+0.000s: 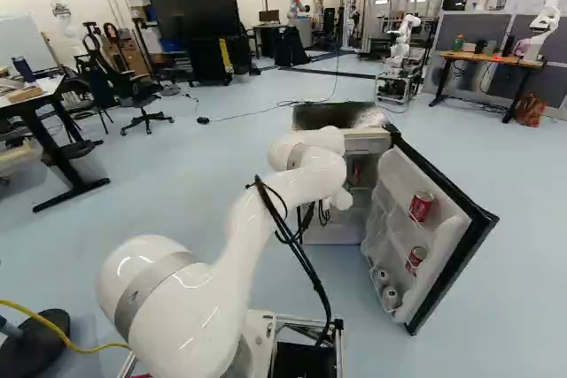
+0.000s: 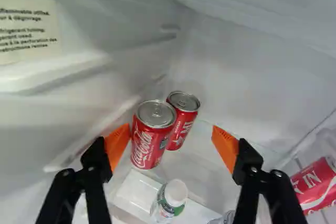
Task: Grab a drink from the fridge
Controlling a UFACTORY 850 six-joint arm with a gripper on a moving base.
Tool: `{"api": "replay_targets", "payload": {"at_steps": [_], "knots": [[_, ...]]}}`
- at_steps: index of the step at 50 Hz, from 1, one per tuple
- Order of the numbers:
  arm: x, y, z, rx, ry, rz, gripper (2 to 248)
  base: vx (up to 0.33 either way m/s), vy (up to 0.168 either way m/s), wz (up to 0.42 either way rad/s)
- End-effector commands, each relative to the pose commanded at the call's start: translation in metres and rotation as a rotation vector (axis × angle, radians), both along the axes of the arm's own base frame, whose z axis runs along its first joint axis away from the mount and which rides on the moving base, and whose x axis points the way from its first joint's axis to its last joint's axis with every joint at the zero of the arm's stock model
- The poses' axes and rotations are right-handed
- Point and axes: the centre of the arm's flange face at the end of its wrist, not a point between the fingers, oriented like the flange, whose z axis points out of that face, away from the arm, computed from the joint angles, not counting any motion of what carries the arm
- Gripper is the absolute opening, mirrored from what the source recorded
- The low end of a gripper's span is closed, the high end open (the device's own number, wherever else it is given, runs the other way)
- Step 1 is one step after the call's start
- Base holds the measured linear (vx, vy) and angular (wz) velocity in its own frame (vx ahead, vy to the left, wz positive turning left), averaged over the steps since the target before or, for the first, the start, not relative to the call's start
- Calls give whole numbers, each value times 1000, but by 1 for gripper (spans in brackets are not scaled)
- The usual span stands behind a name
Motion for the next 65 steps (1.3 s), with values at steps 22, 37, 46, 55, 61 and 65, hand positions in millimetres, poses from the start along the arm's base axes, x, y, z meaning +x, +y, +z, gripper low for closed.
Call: {"api": "replay_targets", "payload": {"at_steps": [22, 37, 46, 55, 61, 65], "knots": [[0, 0, 0, 0, 0, 0, 92, 0, 0, 0], [-4, 0, 1, 4, 9, -2, 92, 0, 0, 0], [-15, 0, 5, 16, 33, -8, 92, 0, 0, 0], [-29, 1, 9, 31, 63, -17, 92, 0, 0, 0], [-40, 1, 12, 41, 84, -23, 92, 0, 0, 0], [-47, 2, 14, 49, 98, -27, 92, 0, 0, 0]]}}
